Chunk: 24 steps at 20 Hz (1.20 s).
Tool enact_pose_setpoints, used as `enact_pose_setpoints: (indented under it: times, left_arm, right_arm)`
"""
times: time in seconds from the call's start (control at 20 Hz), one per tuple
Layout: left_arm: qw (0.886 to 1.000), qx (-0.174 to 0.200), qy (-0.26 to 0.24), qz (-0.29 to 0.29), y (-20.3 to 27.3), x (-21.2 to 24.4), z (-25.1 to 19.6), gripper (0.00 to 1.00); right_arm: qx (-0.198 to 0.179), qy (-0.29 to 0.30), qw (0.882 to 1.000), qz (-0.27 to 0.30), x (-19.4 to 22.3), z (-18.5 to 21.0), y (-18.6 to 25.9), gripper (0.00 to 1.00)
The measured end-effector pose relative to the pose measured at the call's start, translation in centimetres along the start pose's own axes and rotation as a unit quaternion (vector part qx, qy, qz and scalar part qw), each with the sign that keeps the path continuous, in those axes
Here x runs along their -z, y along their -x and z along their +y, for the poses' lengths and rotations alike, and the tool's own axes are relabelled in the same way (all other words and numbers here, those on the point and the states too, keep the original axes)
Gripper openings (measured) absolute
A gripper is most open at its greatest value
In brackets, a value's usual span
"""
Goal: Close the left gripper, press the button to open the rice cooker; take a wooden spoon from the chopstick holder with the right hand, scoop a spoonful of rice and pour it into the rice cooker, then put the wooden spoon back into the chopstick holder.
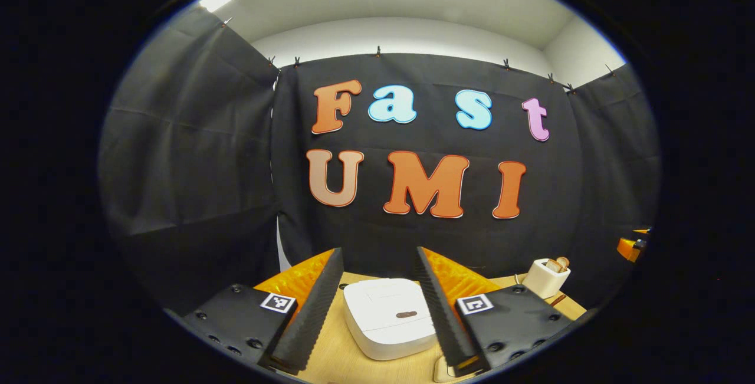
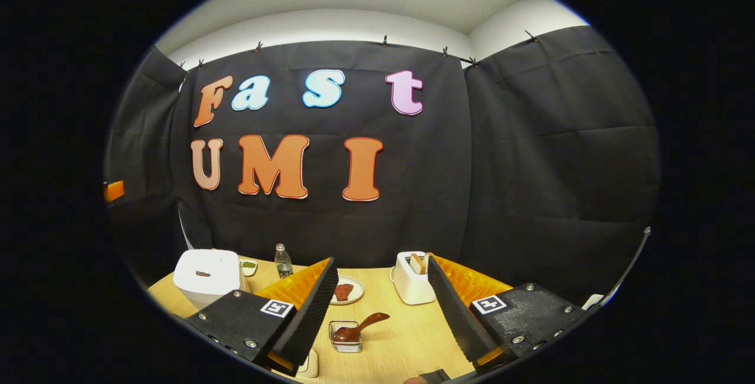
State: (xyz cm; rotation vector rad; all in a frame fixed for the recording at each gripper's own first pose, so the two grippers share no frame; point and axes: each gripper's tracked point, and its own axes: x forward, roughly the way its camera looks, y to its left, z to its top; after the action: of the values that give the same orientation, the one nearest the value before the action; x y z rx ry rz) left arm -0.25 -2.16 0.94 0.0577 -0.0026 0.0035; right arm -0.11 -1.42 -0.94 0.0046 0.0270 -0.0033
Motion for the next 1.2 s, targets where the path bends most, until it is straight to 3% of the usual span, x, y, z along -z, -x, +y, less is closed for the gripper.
enact_pose_setpoints:
  times: [0.05, 0.3, 0.45, 0.7, 1.2]
  left_arm:
    - [1.000, 0.007, -0.002, 0.004, 0.0, 0.1, -0.2, 0.83]
    - [0.999, 0.004, -0.031, 0.011, 0.4, 0.2, -0.7, 0.06]
    - [0.999, 0.005, -0.048, 0.020, 0.3, 0.8, -1.3, 0.04]
    - [0.998, 0.046, -0.010, 0.046, -2.2, 1.5, -3.2, 0.04]
    - [0.989, 0.097, -0.034, 0.108, -9.5, 5.5, -6.9, 0.04]
  right_arm:
    - [-0.002, -0.001, 1.000, 0.003, 0.2, 0.1, 0.1, 0.94]
    - [-0.007, 0.006, 1.000, 0.005, 0.6, 0.2, 0.1, 0.94]
    - [-0.009, 0.007, 1.000, 0.006, 0.6, 0.2, 0.0, 0.94]
    - [-0.008, 0.011, 1.000, 0.007, 0.6, -0.2, -0.3, 0.94]
    - [0.011, 0.009, 1.000, 0.019, 1.5, -1.6, -0.7, 0.94]
